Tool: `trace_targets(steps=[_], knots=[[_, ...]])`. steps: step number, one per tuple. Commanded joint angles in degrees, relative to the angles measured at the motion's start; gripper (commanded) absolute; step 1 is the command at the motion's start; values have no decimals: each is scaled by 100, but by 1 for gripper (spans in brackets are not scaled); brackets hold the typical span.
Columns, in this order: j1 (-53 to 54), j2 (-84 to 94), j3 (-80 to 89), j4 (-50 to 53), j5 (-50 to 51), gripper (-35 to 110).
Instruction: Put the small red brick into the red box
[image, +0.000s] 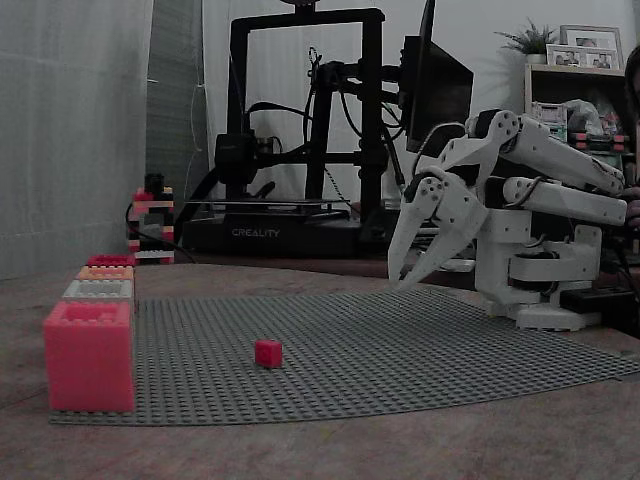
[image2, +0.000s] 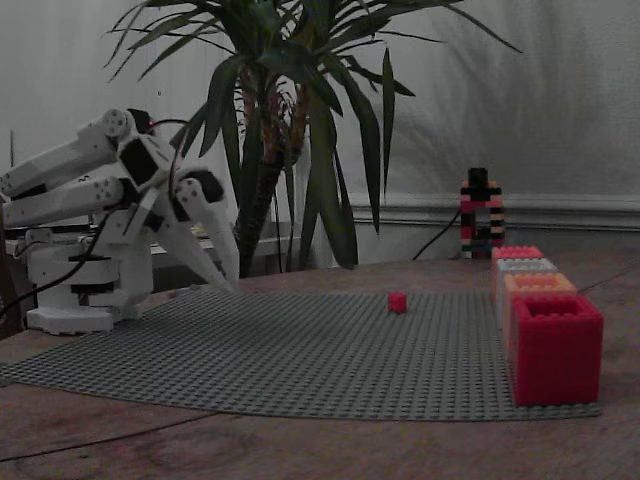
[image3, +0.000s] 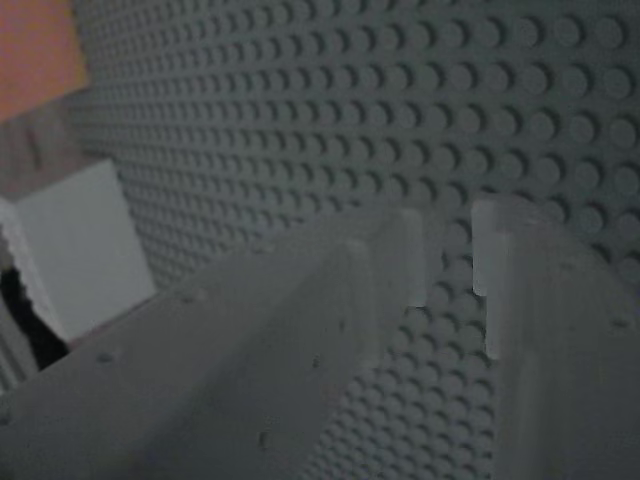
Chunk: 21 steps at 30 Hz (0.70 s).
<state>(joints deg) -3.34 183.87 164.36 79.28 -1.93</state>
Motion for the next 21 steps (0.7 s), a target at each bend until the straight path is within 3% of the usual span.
trace_targets(steps=[1, 21], knots=[[-79, 62, -26, 114, -9, 0], [-79, 62, -26, 123, 26, 0]])
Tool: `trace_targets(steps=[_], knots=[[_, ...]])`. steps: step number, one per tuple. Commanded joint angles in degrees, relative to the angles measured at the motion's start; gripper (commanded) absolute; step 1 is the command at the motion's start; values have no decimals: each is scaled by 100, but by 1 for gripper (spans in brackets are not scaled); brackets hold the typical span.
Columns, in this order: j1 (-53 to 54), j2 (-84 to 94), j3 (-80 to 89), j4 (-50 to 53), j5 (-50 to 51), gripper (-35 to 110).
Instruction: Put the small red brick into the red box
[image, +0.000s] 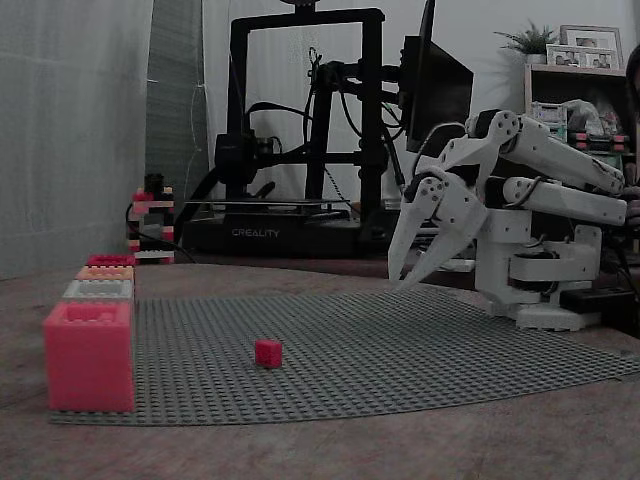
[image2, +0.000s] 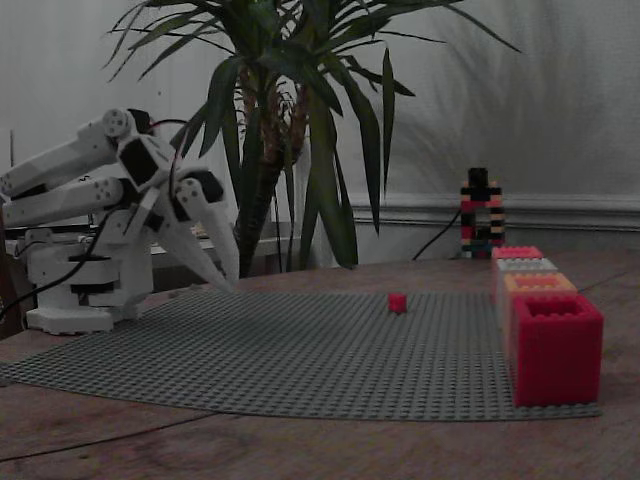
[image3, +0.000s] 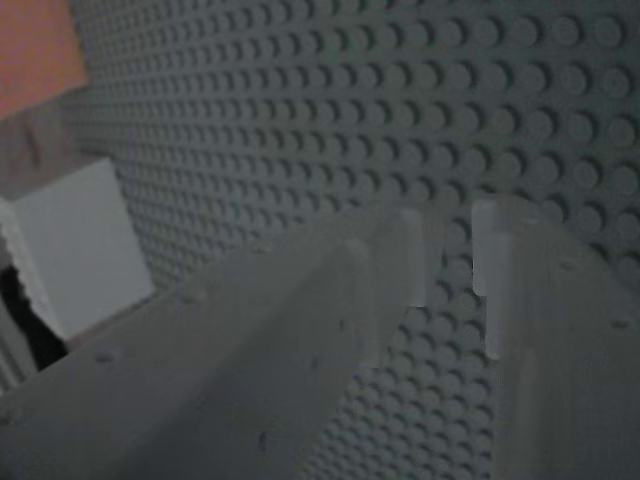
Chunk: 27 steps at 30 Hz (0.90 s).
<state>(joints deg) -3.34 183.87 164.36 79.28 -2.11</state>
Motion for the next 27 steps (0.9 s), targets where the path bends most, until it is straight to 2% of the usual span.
trace_targets(steps=[1, 4, 9, 14, 17, 19, 27], knots=[[-79, 53, -35, 97, 44, 0], [-88, -88, -299, -114, -202, 0], [-352, -826, -1389, -211, 44, 0], [-686, -2197, -3103, 18, -694, 0], [-1020, -2944, -3850, -35, -1063, 7], [-1151, -3674, -4438, -44, -1143, 14], [-1854, -7146, -6855, 176, -1389, 18]])
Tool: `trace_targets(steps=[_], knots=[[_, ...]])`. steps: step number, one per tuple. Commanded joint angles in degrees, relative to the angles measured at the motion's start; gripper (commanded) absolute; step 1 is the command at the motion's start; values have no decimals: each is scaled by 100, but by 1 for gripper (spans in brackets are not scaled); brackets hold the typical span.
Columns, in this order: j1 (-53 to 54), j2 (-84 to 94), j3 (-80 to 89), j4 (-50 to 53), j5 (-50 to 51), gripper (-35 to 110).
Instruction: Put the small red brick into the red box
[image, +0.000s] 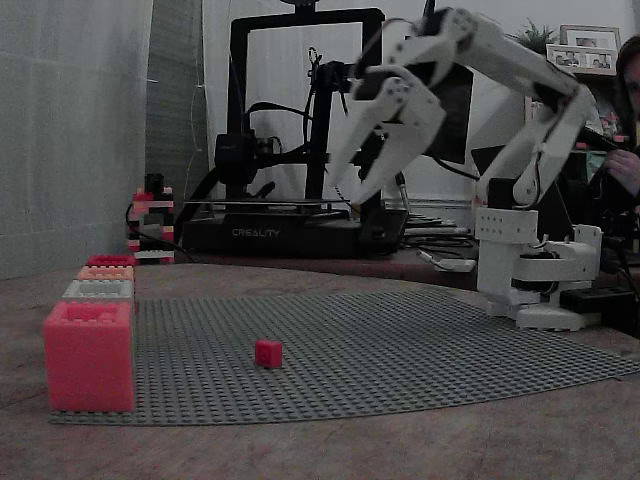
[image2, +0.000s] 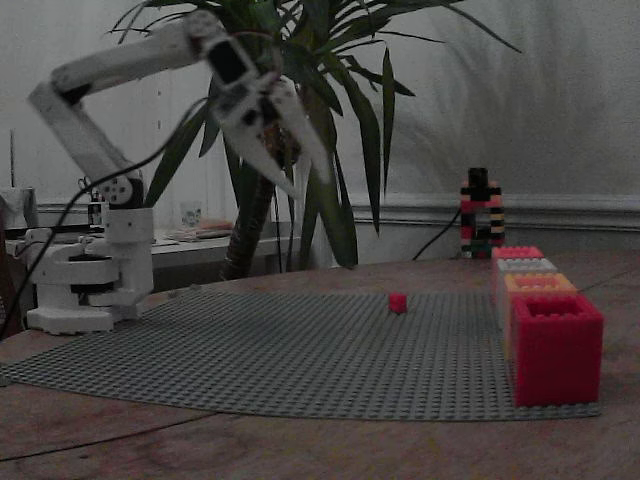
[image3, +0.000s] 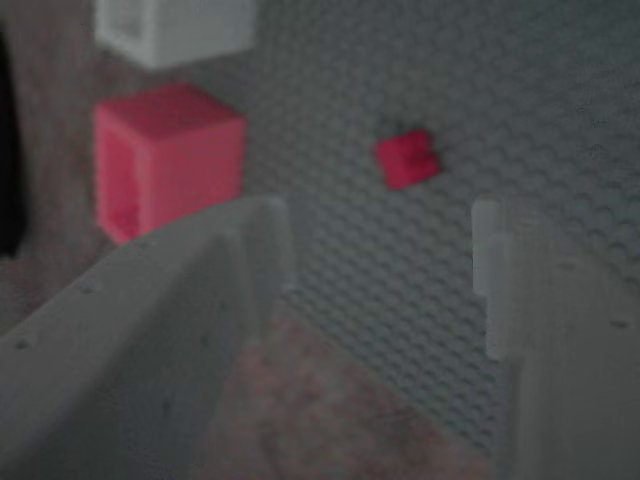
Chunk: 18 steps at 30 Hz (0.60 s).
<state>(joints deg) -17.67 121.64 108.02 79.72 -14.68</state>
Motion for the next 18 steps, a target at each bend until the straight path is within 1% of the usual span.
trace_targets(steps=[1, 8, 15, 18], knots=[[-501, -1336, -1503, 202, -141, 18], [-694, -3586, -3164, 483, -220, 18], [-694, -4939, -4157, 483, -334, 16], [-703, -5370, -4438, 334, -396, 16]])
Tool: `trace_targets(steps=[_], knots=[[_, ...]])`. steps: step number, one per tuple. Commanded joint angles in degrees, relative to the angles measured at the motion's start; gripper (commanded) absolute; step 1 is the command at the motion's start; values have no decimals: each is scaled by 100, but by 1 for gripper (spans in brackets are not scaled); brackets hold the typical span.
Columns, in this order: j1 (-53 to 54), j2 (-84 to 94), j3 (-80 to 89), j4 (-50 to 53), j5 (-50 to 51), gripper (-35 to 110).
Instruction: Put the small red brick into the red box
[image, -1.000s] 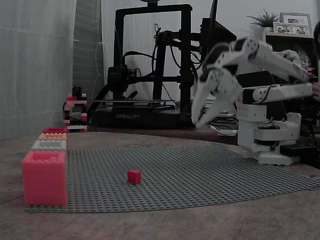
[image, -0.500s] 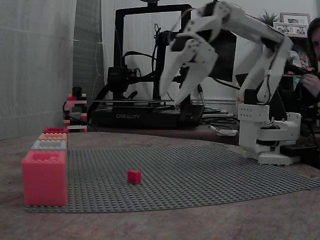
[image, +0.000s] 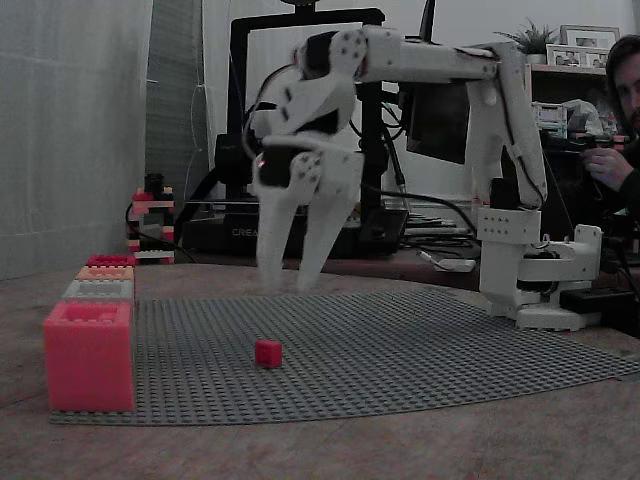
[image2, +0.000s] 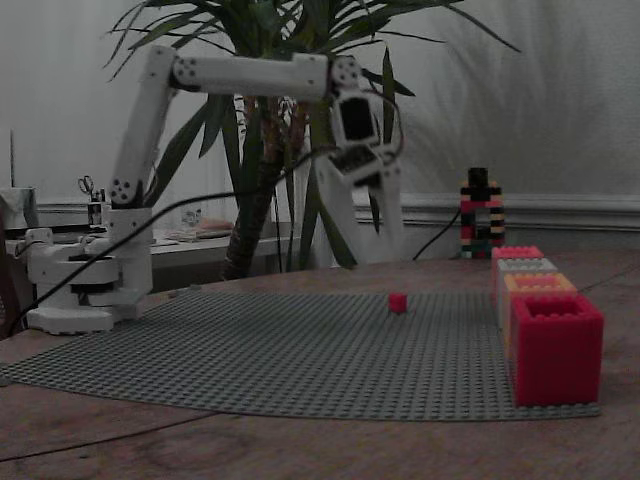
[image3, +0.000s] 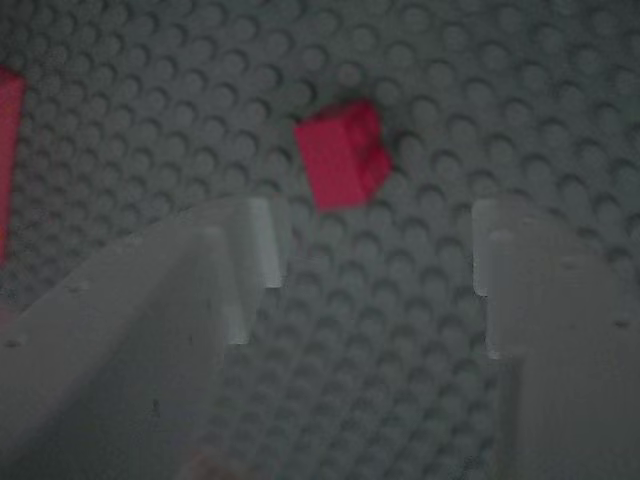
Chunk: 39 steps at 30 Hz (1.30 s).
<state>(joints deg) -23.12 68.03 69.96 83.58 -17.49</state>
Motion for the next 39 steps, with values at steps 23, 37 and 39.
trace_targets(steps=[23, 37, 39], knots=[[-396, -1090, -1116, -492, -141, 11], [-97, -1090, -2153, -281, 158, 0], [176, -879, -2505, -281, 378, 0]])
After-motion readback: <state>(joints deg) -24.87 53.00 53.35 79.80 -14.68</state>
